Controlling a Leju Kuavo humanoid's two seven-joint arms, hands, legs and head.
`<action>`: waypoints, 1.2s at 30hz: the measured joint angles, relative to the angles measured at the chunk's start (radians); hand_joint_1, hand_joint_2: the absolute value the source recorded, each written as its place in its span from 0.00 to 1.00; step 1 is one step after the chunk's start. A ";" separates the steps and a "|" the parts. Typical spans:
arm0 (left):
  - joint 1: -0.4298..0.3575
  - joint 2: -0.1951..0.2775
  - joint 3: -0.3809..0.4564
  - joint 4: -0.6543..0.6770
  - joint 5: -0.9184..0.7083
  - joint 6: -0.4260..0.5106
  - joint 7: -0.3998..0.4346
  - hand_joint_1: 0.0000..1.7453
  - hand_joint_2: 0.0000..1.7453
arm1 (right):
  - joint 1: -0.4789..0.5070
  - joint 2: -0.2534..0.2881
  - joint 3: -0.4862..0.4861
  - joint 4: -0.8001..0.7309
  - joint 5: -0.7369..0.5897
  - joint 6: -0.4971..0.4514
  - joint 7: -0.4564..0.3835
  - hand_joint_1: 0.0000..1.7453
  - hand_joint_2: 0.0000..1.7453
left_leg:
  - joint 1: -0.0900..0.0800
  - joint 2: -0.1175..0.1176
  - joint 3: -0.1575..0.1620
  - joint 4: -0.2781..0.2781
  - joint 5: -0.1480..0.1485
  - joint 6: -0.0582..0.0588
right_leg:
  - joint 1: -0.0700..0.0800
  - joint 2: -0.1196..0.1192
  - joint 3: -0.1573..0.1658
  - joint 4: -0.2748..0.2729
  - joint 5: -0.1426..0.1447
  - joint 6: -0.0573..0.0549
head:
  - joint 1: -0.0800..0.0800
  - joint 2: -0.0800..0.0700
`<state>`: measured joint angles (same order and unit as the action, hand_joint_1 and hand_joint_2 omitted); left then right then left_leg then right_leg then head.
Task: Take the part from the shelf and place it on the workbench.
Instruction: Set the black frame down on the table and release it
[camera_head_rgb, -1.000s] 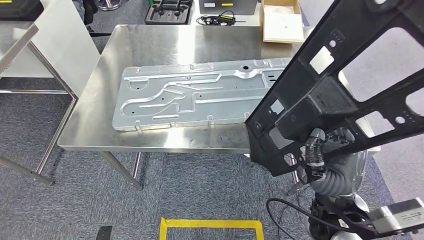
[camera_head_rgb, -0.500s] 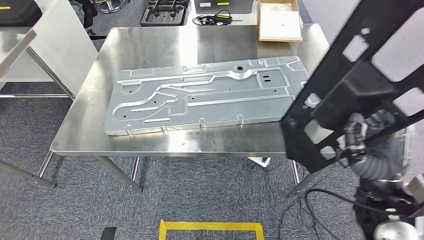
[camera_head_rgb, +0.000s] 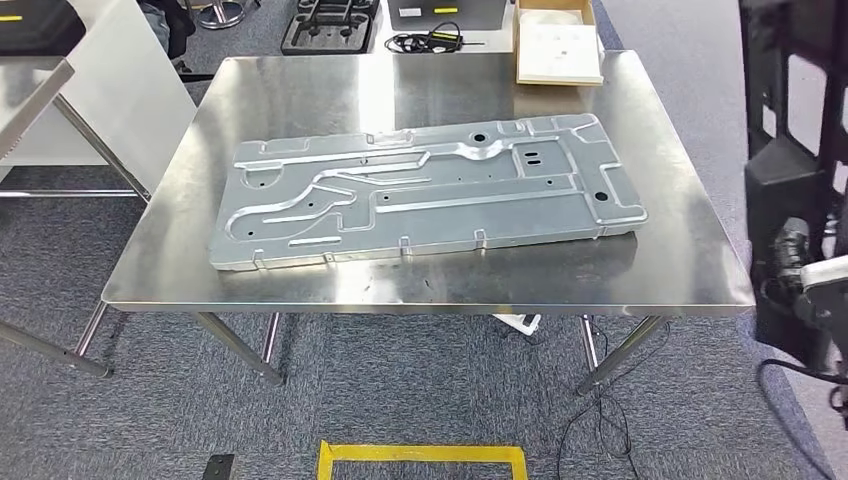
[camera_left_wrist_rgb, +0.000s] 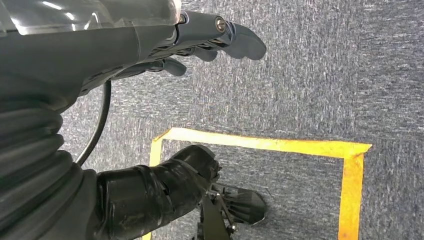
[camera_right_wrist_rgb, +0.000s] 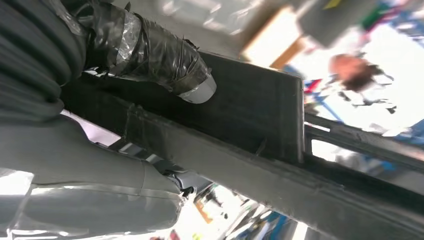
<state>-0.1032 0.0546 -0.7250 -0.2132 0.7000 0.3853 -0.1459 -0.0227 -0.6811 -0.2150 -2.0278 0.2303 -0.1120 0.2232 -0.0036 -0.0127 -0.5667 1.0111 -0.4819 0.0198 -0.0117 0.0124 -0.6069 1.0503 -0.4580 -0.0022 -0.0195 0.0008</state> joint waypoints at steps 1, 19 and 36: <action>0.000 0.000 0.000 0.000 0.000 0.000 0.002 0.00 1.00 | 0.008 -0.011 -0.022 0.009 0.017 0.008 0.006 1.00 1.00 | 0.000 0.000 0.000 0.000 0.000 0.000 | -0.001 0.000 0.000 0.000 0.000 0.000 | 0.000 0.000; -0.002 0.001 -0.002 0.000 0.004 0.007 0.041 0.00 1.00 | 0.005 -0.087 -0.096 -0.008 0.449 0.107 0.109 1.00 1.00 | -0.001 0.000 -0.003 0.000 -0.001 0.000 | -0.002 0.000 0.001 -0.002 0.000 0.000 | 0.000 0.000; -0.004 0.002 -0.002 0.000 0.022 0.001 0.049 0.00 1.00 | -0.135 -0.131 0.174 -0.068 0.711 0.220 0.144 1.00 1.00 | -0.001 -0.002 -0.002 0.001 0.000 0.000 | -0.001 -0.003 0.001 -0.002 0.000 0.000 | 0.000 0.000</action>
<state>-0.1073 0.0568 -0.7267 -0.2132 0.7219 0.3863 -0.0972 -0.1575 -0.8125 -0.0408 -2.0963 0.9411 0.1080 0.3674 -0.0048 -0.0151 -0.5689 1.0117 -0.4821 0.0199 -0.0124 0.0096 -0.6055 1.0481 -0.4579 -0.0020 -0.0196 0.0008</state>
